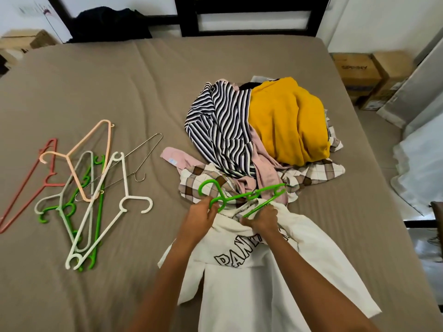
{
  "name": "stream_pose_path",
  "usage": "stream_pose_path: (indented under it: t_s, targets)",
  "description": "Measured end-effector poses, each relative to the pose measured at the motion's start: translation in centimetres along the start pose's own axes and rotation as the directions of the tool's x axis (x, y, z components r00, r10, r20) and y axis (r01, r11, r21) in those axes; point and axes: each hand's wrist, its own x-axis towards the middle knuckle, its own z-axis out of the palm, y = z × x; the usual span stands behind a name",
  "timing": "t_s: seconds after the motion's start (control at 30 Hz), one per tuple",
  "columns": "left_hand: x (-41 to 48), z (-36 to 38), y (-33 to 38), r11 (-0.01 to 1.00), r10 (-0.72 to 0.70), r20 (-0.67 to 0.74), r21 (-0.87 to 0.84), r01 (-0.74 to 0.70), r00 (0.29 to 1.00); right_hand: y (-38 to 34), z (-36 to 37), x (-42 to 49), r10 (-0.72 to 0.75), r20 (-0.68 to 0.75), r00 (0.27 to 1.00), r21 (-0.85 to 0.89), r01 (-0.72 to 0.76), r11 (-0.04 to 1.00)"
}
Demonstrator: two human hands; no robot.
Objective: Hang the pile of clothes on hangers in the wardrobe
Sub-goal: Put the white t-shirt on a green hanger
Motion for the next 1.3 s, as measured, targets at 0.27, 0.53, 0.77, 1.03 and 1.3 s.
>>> stream_pose_path:
  t_s: [0.27,0.53,0.77,1.03,1.3]
  targets:
    - [0.5,-0.9,-0.2,0.991,-0.06,0.164,0.125,0.04,0.985,1.4,1.0,0.9,-0.021,-0.162,0.987,-0.055,0.013,0.998]
    - [-0.7,-1.0,-2.0,0.987,-0.054,0.203,0.156,0.021,0.978,2.0,-4.4,4.3,-0.006,-0.157,0.988,-0.14,-0.016,0.99]
    - [-2.0,0.1,-0.9,0.922,0.037,0.365,0.346,-0.172,0.93,1.2,-8.4,4.9,-0.037,-0.151,0.988,-0.04,0.032,0.999]
    - [-1.0,0.9,1.7,0.934,-0.038,0.335,0.347,-0.086,0.941,-2.5,-9.1,0.2,-0.162,0.19,0.968,-0.019,0.168,0.986]
    - [1.3,-3.2,6.2,0.986,0.132,0.222,0.072,-0.151,0.966,-0.6,-13.9,-2.2,-0.5,0.353,0.79,-0.369,0.609,0.702]
